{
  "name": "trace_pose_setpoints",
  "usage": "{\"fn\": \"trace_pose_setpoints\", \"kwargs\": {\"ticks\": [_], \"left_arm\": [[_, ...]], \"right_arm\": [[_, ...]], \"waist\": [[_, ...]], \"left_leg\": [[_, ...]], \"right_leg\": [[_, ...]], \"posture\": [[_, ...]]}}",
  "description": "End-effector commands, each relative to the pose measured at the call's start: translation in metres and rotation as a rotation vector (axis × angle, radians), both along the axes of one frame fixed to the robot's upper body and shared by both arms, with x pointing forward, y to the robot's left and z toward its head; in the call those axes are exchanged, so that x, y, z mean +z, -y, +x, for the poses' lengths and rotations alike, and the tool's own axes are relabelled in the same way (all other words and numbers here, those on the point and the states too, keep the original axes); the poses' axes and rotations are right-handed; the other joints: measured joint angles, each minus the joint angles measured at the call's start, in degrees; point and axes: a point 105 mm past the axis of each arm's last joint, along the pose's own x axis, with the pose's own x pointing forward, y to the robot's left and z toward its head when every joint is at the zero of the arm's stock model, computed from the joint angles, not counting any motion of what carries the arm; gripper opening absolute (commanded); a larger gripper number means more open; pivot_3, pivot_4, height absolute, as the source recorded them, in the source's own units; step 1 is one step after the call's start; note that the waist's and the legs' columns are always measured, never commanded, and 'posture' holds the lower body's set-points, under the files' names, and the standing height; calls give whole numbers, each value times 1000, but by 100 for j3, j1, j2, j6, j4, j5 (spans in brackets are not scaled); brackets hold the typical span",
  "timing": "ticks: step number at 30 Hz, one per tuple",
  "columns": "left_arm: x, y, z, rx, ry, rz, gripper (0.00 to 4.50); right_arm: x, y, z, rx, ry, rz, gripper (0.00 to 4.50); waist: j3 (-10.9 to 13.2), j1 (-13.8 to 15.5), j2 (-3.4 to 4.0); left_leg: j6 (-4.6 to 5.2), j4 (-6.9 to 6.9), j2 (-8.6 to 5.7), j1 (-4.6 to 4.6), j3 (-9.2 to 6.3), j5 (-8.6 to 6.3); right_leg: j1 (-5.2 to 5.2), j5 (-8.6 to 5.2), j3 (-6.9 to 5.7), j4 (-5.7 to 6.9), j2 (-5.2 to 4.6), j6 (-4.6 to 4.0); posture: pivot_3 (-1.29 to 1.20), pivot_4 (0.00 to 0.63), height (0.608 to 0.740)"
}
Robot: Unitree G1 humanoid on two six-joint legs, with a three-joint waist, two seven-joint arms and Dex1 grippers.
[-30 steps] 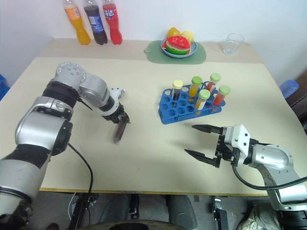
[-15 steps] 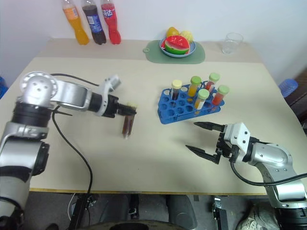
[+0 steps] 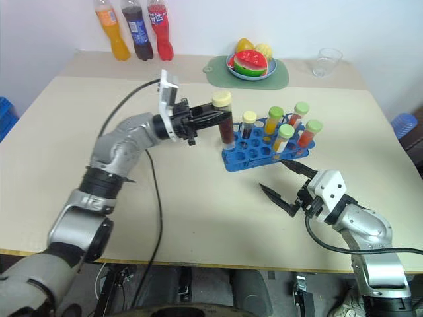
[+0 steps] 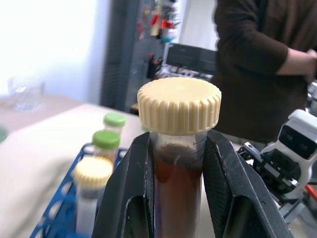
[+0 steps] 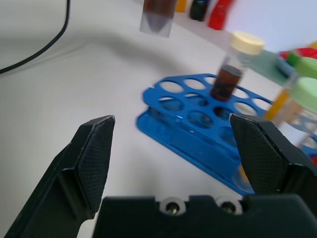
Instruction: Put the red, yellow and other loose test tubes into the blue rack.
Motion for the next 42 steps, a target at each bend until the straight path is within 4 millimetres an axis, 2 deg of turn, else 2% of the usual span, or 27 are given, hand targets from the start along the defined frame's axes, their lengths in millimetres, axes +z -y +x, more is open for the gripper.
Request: {"fn": "trace_pose_setpoints", "kwargs": {"ticks": [1,9,14,21,31,38,42], "left_arm": [[0,15,-1,-33,113,10,766],[-36,43,1,-24,201,73,766],[-51,51,15,84,234,144,766],[-56,51,23,138,227,159,766],[-61,60,5,-4,184,131,766],[-66,64,8,9,160,166,766],[-67,63,17,70,160,190,766]], "right_arm": [[10,-2,-5,-29,69,-7,4104],[11,2,-8,-80,82,-4,4104],[10,0,-8,-80,84,0,4104],[10,-1,-7,-80,85,1,4104],[10,0,-7,-82,84,8,4104],[10,-1,-7,-91,87,15,4104],[10,-1,-7,-97,90,19,4104]], "waist": [[0,-1,0],[0,-1,-1],[1,2,-3],[1,0,-3],[1,0,-3],[0,-1,-3],[0,0,-4]], "left_leg": [[1,0,0,0,-2,0],[3,1,-4,-1,-30,-1],[4,1,-4,-1,-36,-2],[5,0,-4,0,-44,-2],[5,0,-4,0,-43,-3],[5,0,-4,2,-45,-3],[5,1,-5,3,-48,-3]], "right_leg": [[0,0,0,0,0,0],[1,0,0,0,6,1],[2,-1,0,0,6,1],[4,-1,-1,0,9,1],[5,-1,-2,-1,9,1],[7,-1,-2,-1,10,1],[10,-1,-4,-1,10,1]], "posture": [[0,150,740],[0,150,740],[0,150,740],[0,150,740],[0,150,740],[0,150,740],[0,150,740]]}}
